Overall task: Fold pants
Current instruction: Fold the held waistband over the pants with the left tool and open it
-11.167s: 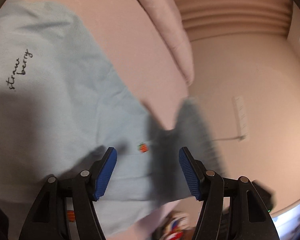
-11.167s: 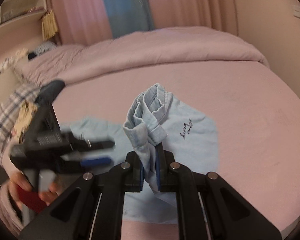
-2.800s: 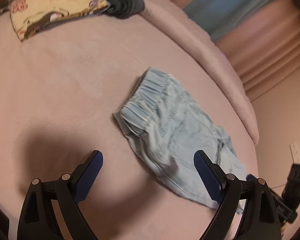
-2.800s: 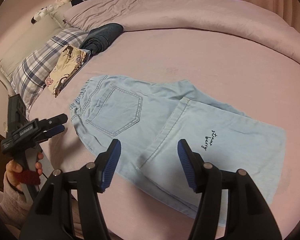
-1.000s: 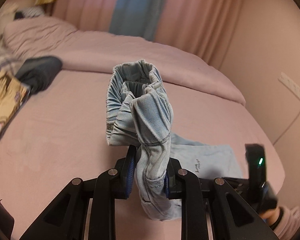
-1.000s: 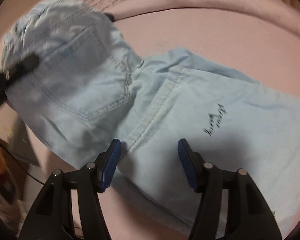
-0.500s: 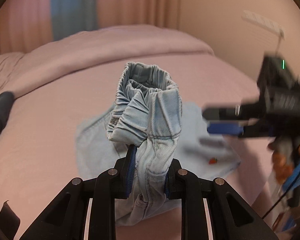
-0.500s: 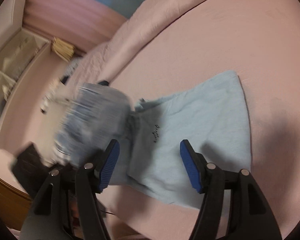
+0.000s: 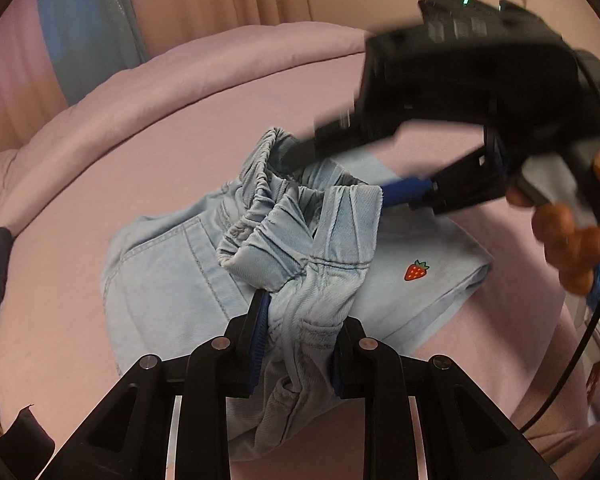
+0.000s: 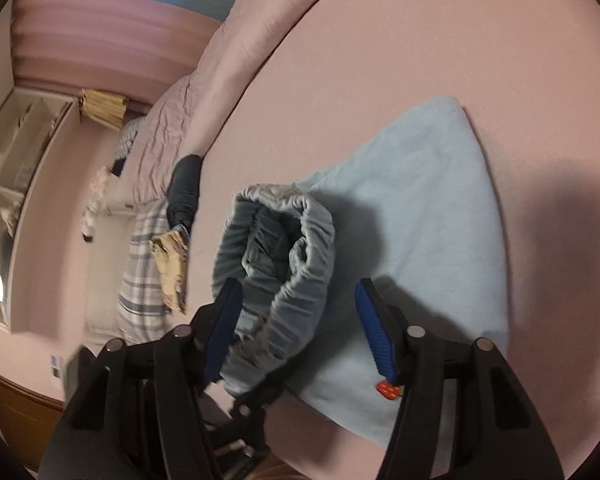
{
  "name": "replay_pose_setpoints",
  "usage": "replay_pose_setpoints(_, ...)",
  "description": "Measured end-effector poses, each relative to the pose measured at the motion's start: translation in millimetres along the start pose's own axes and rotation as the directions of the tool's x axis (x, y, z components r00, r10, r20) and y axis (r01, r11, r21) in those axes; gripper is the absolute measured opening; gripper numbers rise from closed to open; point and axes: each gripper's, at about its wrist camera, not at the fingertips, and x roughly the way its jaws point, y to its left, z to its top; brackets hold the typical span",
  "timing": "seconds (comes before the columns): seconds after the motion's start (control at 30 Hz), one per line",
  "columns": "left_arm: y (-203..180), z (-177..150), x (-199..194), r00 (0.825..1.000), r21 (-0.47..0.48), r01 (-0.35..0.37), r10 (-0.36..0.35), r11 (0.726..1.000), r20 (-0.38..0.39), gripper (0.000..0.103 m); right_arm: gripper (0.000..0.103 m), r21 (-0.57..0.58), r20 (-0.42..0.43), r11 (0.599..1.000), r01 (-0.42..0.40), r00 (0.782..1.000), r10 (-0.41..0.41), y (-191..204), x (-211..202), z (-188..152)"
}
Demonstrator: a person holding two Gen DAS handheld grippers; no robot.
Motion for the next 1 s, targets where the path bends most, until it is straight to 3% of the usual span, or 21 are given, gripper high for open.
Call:
replay_pose_setpoints(0.07,-1,1,1,1.0,0.009,0.001,-0.001,1.0,-0.003,0.024,0.06,0.016,0.037,0.999,-0.05,0.998,0.049,1,-6,3)
replay_pose_setpoints(0.13,-5,0,2,1.0,0.031,-0.005,0.005,0.999,-0.007,0.024,0.067,0.031,0.057,0.996,-0.086,0.995,0.084,6,-10,8)
replay_pose_setpoints(0.2,-8,0,3,1.0,0.044,-0.009,0.009,0.999,-0.011,0.025,0.073,0.011,0.026,1.0,-0.027,0.999,0.026,14,-5,12)
replay_pose_setpoints(0.3,-7,1,4,1.0,0.034,-0.004,0.005,0.999,-0.014,0.025,0.072,-0.035,-0.039,0.998,0.061,0.997,-0.062,23,13,19)
replay_pose_setpoints(0.37,-3,2,4,1.0,0.014,0.005,-0.005,1.0,-0.015,0.025,0.057,-0.062,-0.056,0.992,0.112,0.992,-0.115,25,21,23)
replay_pose_setpoints(0.4,-1,2,3,1.0,0.001,0.012,-0.012,1.0,-0.011,0.025,0.037,-0.072,-0.052,0.989,0.131,0.989,-0.135,24,23,26)
replay_pose_setpoints(0.43,0,3,2,1.0,-0.005,0.012,-0.012,1.0,-0.006,0.025,0.025,-0.079,-0.048,0.988,0.131,0.99,-0.135,25,24,29)
replay_pose_setpoints(0.5,0,6,-2,1.0,-0.007,0.016,-0.016,1.0,-0.003,0.025,0.018,-0.096,-0.044,0.988,0.12,0.991,-0.124,25,22,31)
replay_pose_setpoints(0.77,-17,23,-31,0.995,0.037,0.039,-0.042,0.999,0.086,0.025,0.015,-0.16,0.038,0.987,0.036,0.999,-0.031,37,-8,35)
replay_pose_setpoints(1.0,-53,31,-6,0.995,0.113,0.083,-0.088,0.99,0.046,0.025,0.015,-0.098,0.097,0.994,0.043,0.995,-0.034,6,-35,32)
